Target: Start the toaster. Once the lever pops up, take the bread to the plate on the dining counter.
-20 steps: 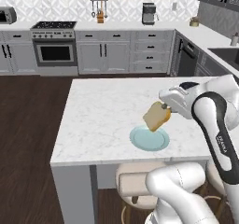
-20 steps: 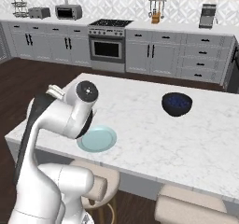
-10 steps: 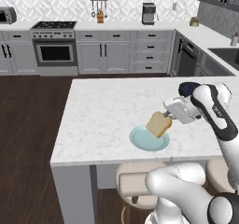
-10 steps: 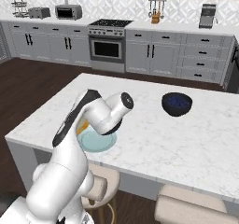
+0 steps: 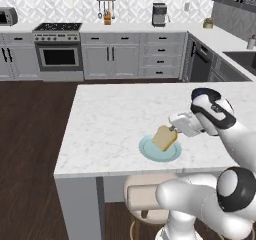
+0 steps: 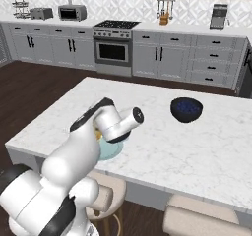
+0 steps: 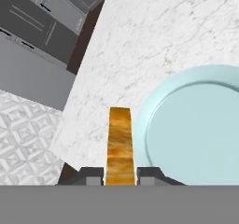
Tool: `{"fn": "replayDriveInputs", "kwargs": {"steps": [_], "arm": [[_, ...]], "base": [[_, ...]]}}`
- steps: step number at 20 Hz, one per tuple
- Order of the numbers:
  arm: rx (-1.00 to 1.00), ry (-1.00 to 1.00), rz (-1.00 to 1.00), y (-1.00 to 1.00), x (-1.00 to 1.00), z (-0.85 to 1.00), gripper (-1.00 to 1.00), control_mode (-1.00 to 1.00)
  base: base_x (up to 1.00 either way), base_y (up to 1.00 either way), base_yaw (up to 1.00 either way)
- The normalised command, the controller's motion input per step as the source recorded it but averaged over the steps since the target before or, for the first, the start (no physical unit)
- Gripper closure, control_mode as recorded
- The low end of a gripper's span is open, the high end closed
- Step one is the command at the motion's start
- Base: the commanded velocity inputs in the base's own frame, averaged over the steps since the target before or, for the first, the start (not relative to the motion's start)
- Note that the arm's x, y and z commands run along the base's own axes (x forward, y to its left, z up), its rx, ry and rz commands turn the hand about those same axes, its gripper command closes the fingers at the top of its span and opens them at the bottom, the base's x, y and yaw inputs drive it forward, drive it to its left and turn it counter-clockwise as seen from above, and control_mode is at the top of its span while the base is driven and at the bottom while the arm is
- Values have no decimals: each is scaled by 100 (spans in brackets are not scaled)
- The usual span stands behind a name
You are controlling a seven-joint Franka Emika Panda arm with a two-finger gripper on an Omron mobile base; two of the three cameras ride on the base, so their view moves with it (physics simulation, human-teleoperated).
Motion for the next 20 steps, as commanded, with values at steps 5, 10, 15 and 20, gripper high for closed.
{"fn": "replayDriveInputs", "kwargs": {"steps": [5,10,15,20], "arm": [[-1,0,0,4,47,-44,100,-100],[0,0,0,0,36,-40,100,-100],[-1,0,0,0,24,-44,100,-100],[-2,0,0,0,21,-28,100,-100]], "base": [[0,0,0],[0,0,0],[0,0,0],[0,0,0]]}}
